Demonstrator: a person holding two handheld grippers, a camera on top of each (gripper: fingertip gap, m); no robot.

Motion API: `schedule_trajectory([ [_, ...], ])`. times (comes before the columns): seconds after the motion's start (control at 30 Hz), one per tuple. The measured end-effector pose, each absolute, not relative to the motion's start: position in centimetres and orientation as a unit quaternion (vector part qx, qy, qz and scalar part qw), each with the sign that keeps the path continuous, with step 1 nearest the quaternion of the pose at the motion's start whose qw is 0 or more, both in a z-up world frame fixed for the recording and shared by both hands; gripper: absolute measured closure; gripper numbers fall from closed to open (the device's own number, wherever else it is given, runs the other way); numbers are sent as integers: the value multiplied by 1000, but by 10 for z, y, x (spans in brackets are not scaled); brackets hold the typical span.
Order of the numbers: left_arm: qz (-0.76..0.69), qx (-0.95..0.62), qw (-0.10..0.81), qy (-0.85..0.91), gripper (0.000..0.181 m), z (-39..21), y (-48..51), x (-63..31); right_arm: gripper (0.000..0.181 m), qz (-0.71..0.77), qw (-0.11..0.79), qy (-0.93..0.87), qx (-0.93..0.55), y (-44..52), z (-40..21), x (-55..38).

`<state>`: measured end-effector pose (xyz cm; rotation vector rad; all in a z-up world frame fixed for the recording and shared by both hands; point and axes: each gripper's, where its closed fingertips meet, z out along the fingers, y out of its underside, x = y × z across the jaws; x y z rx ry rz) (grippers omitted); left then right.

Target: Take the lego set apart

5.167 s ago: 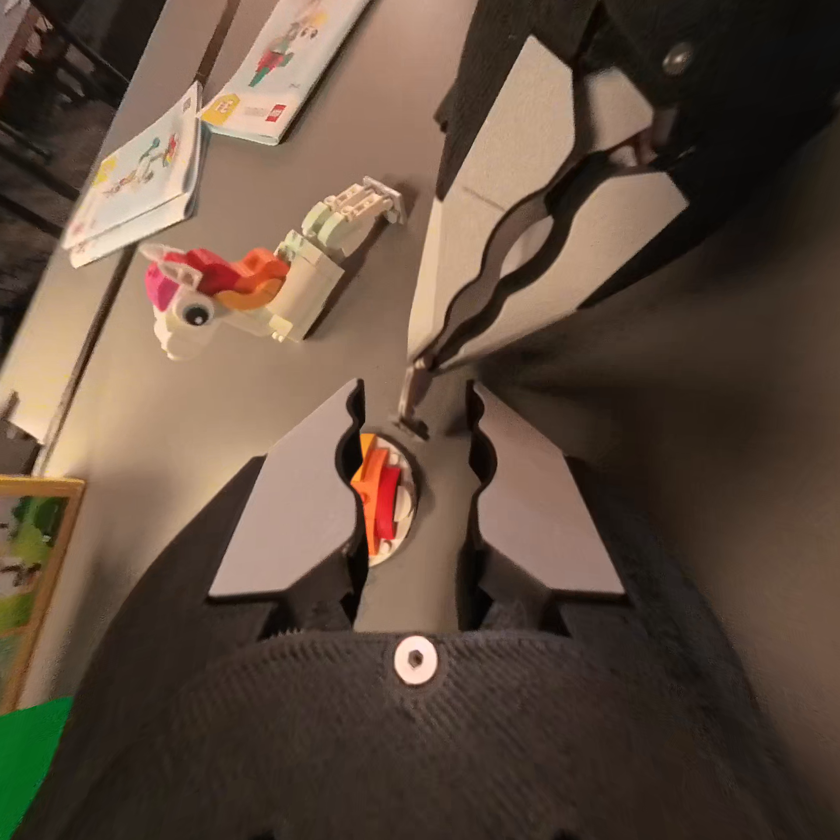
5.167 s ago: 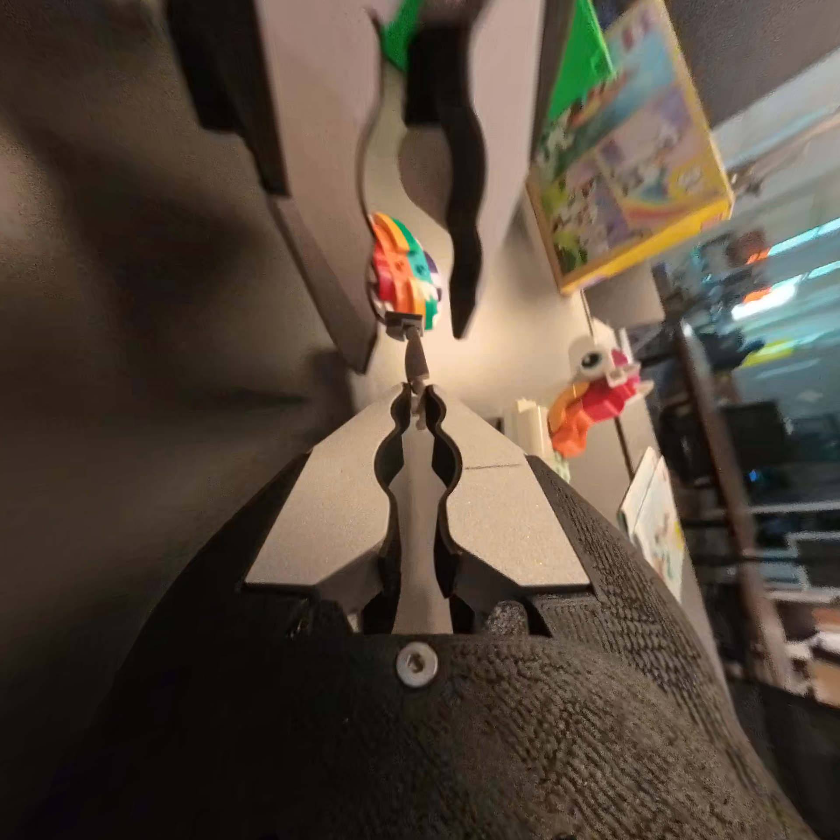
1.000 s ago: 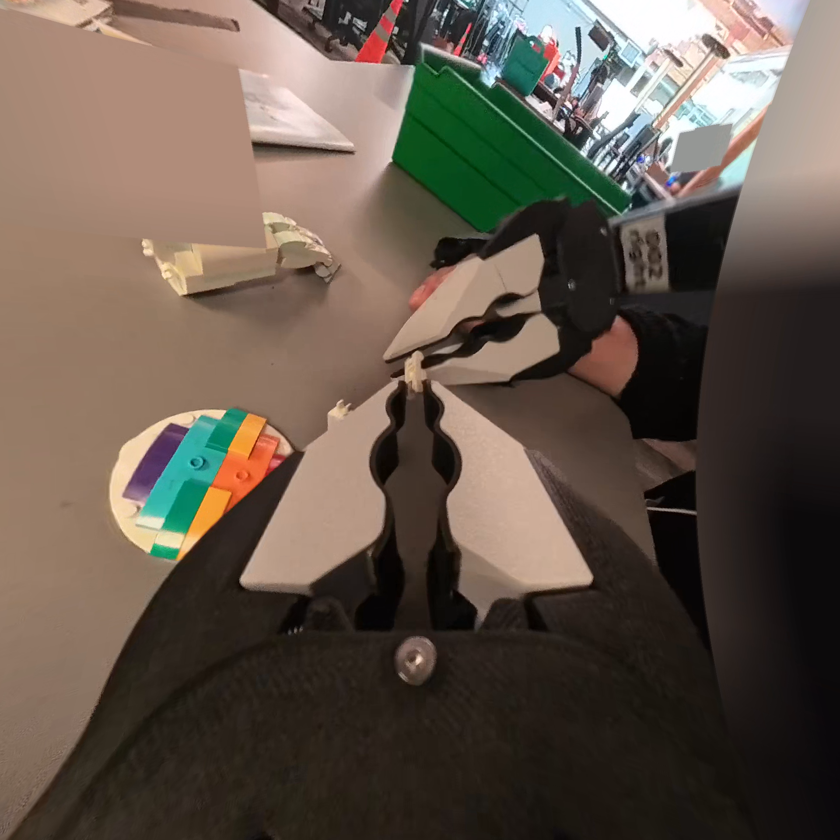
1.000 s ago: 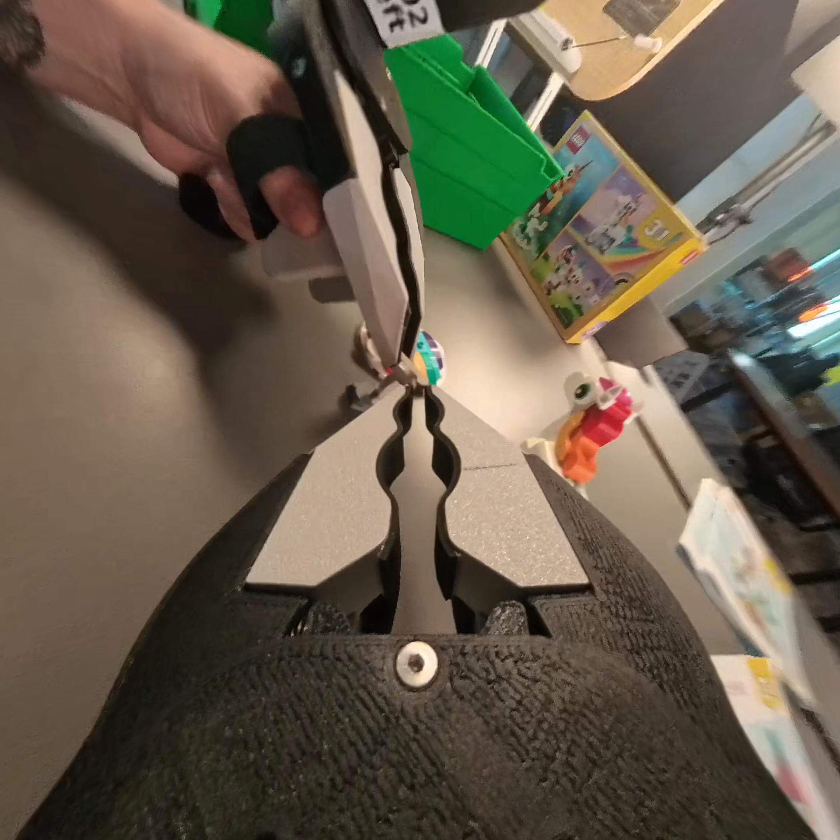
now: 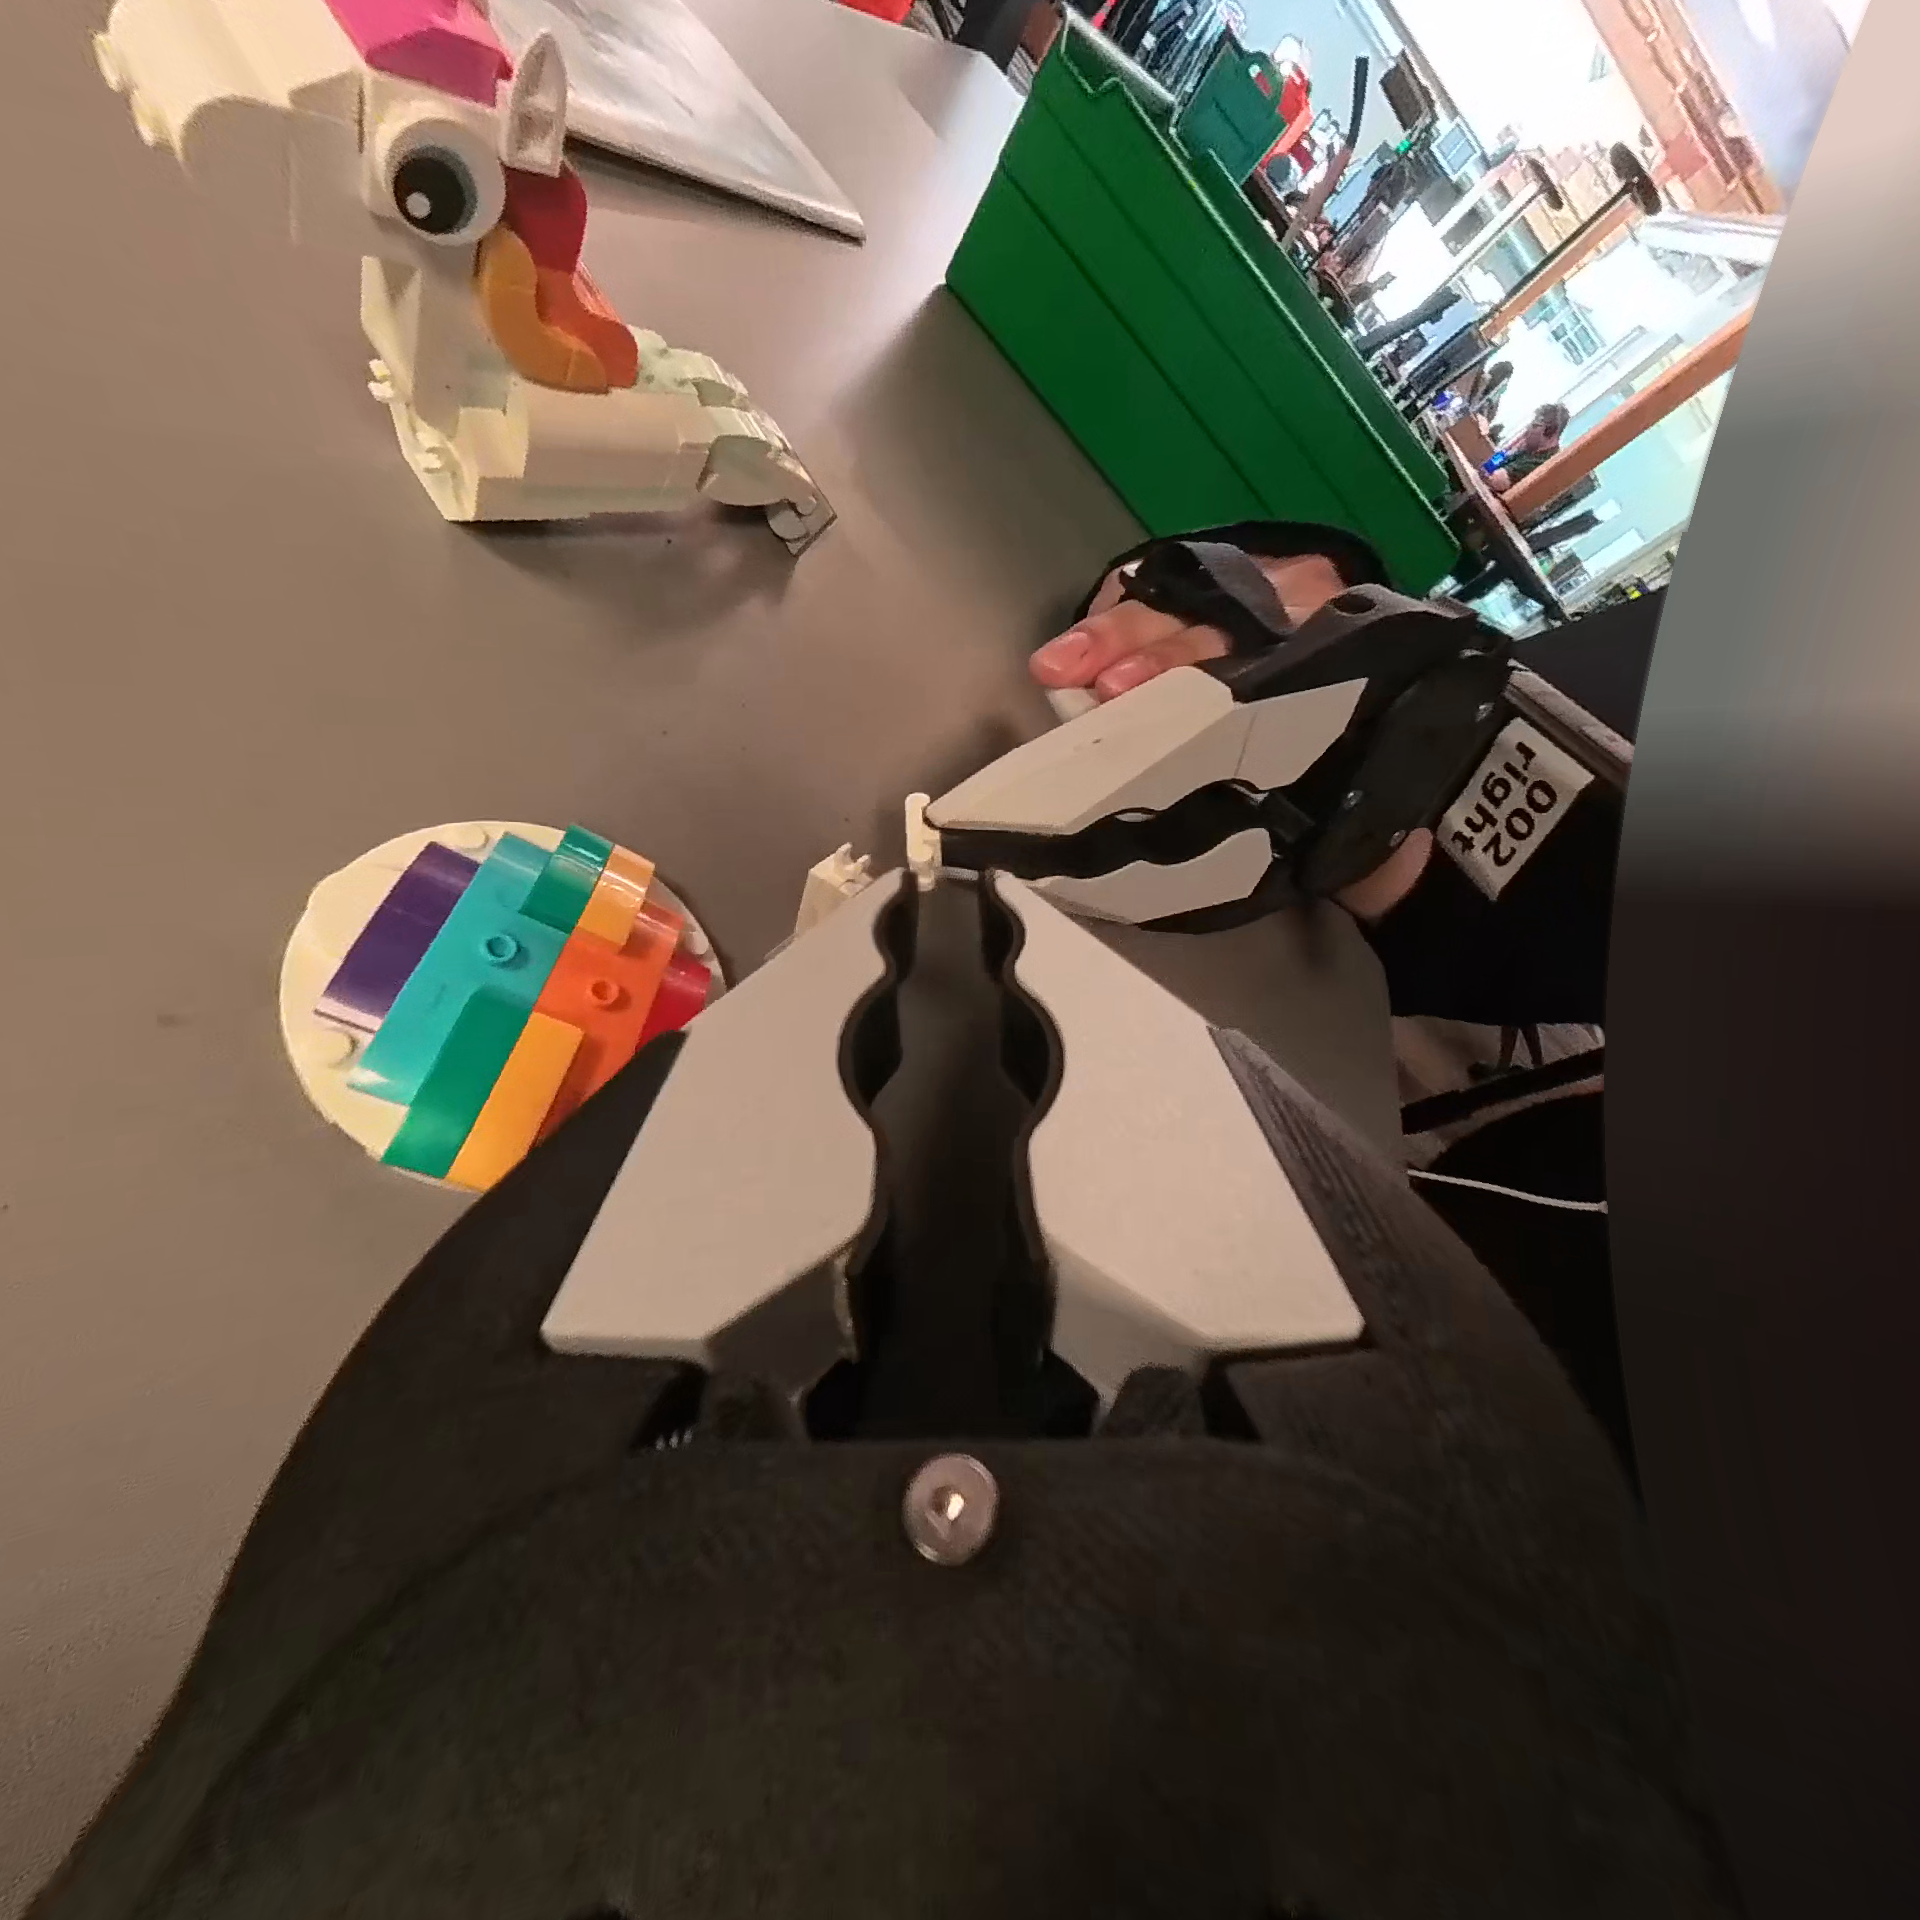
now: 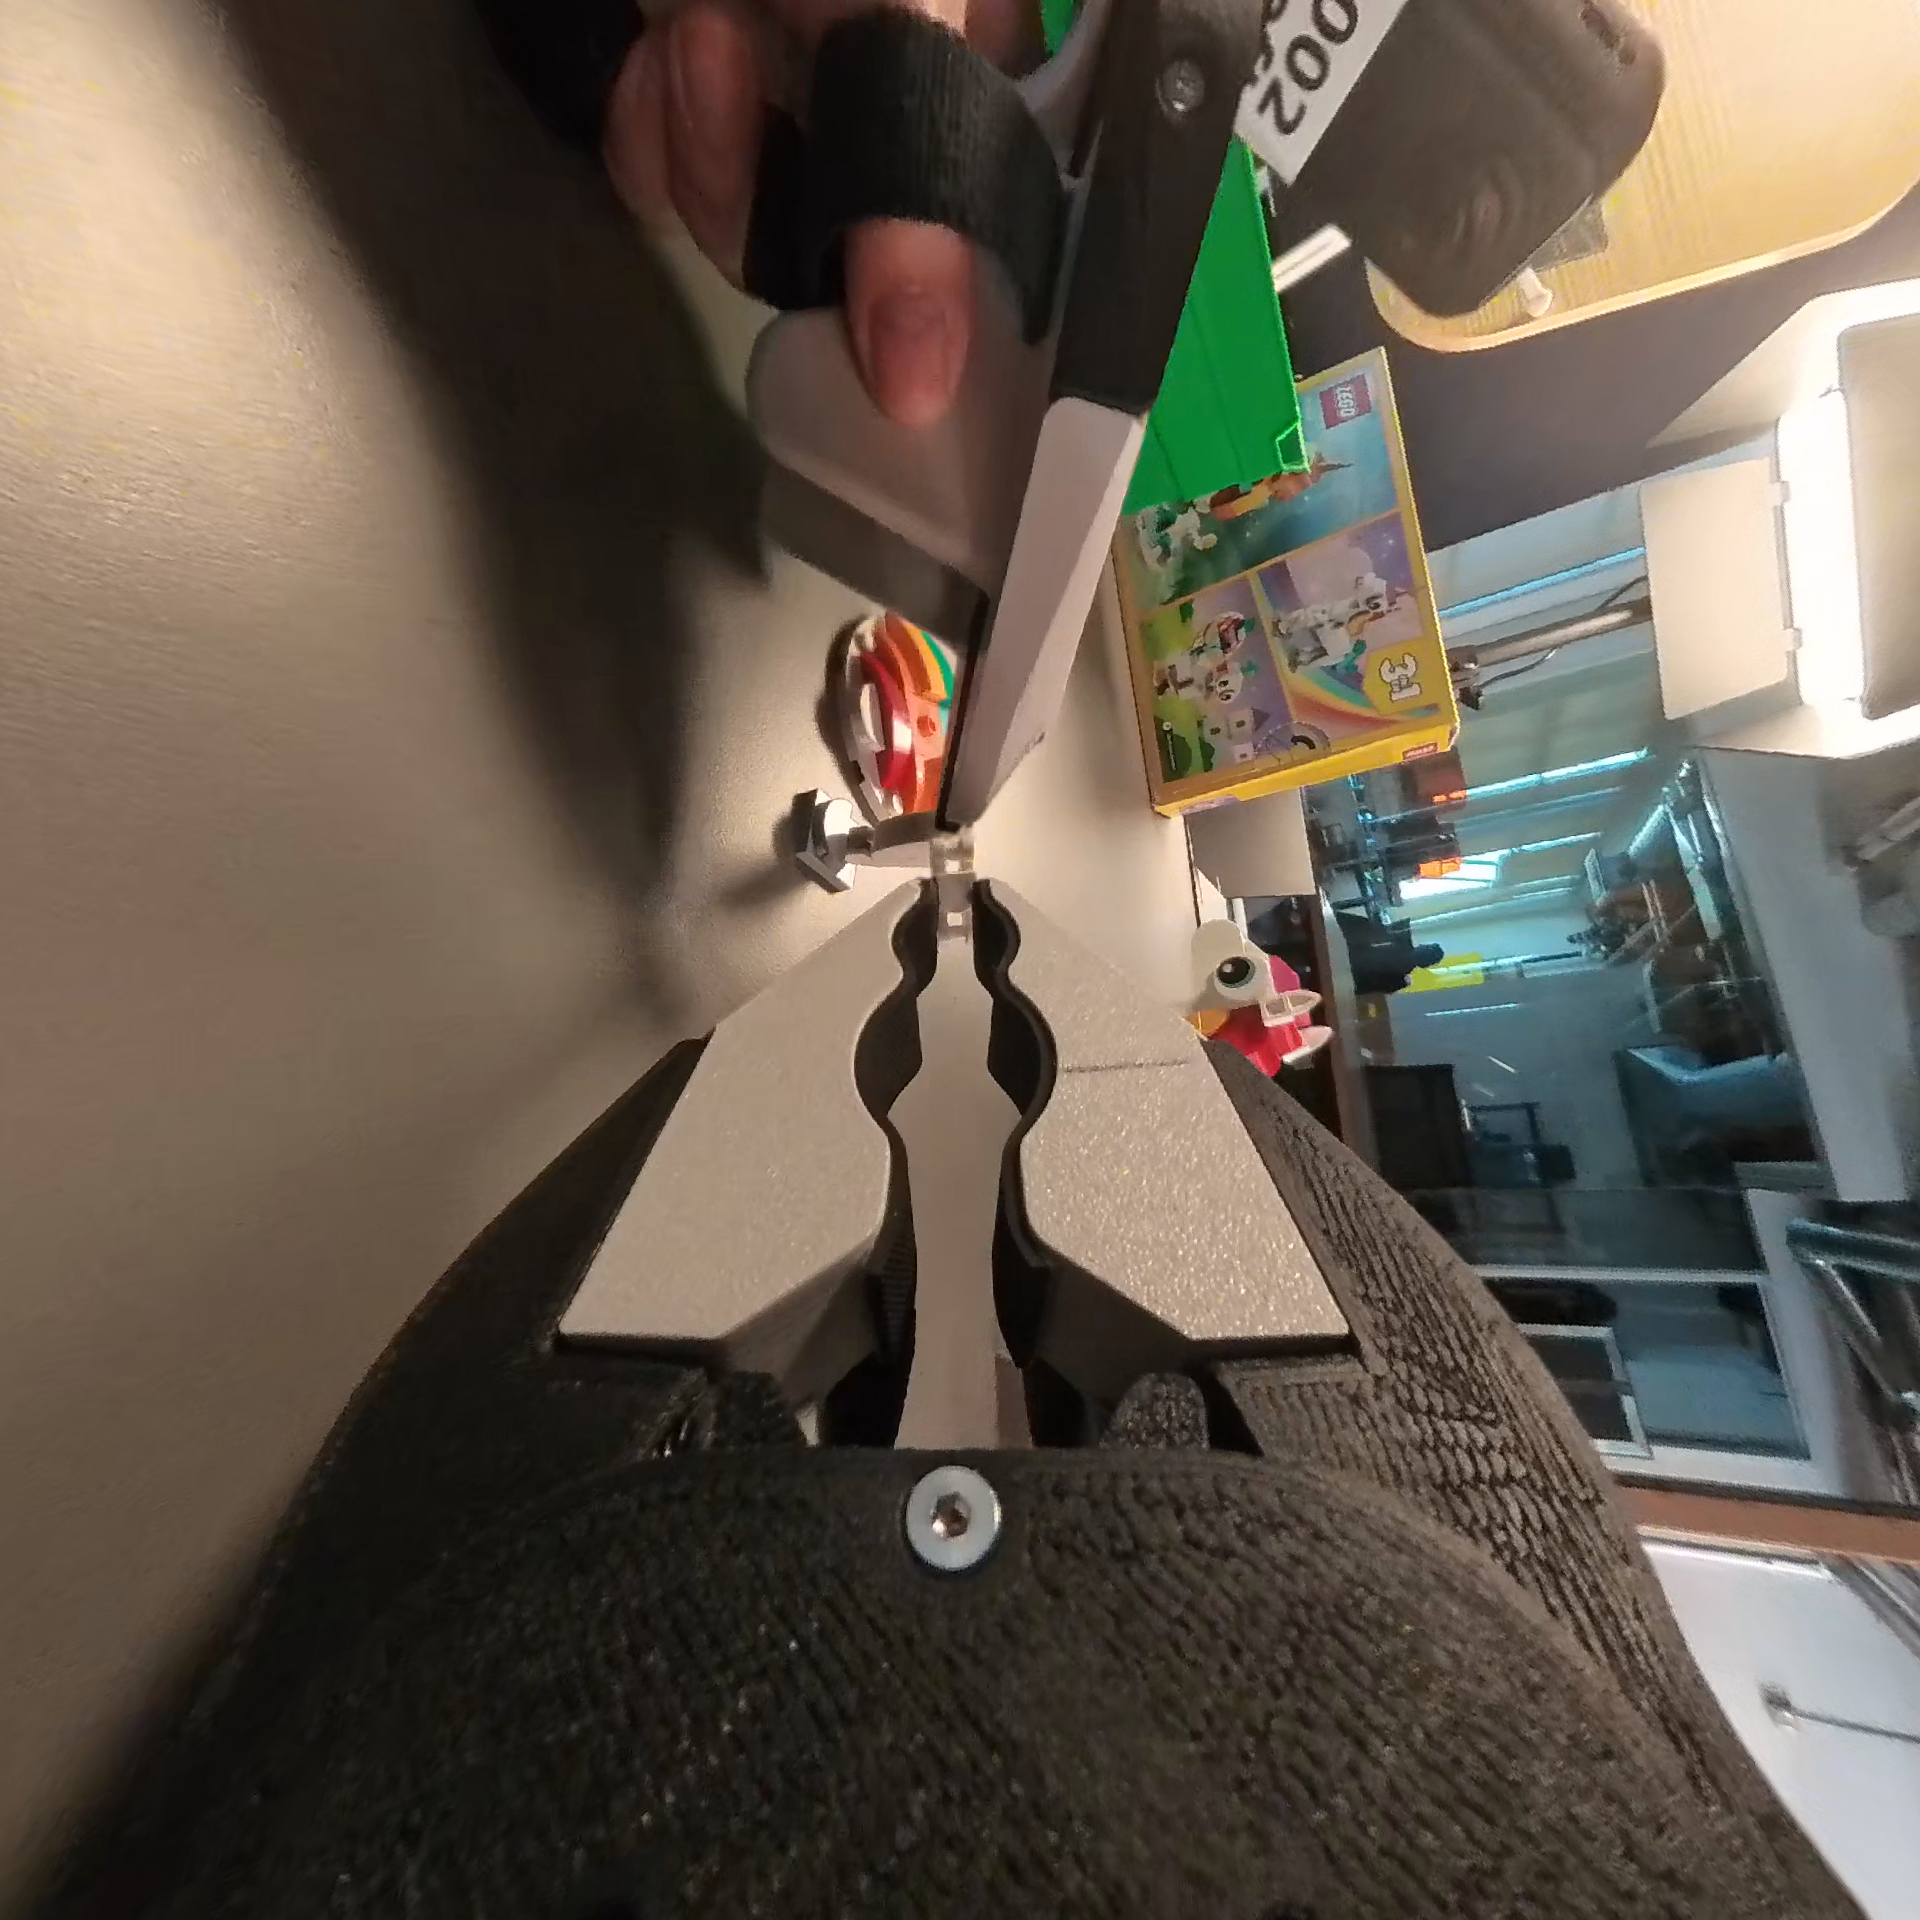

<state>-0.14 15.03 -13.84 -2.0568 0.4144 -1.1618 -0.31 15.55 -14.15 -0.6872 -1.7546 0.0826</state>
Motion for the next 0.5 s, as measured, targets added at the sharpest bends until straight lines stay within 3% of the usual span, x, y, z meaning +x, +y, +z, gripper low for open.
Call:
schedule_trajectory([
  [0.5,-456,-796,371,146,174,-136,154,-4,177,60,593,-745,-301,152,-138,-5],
])
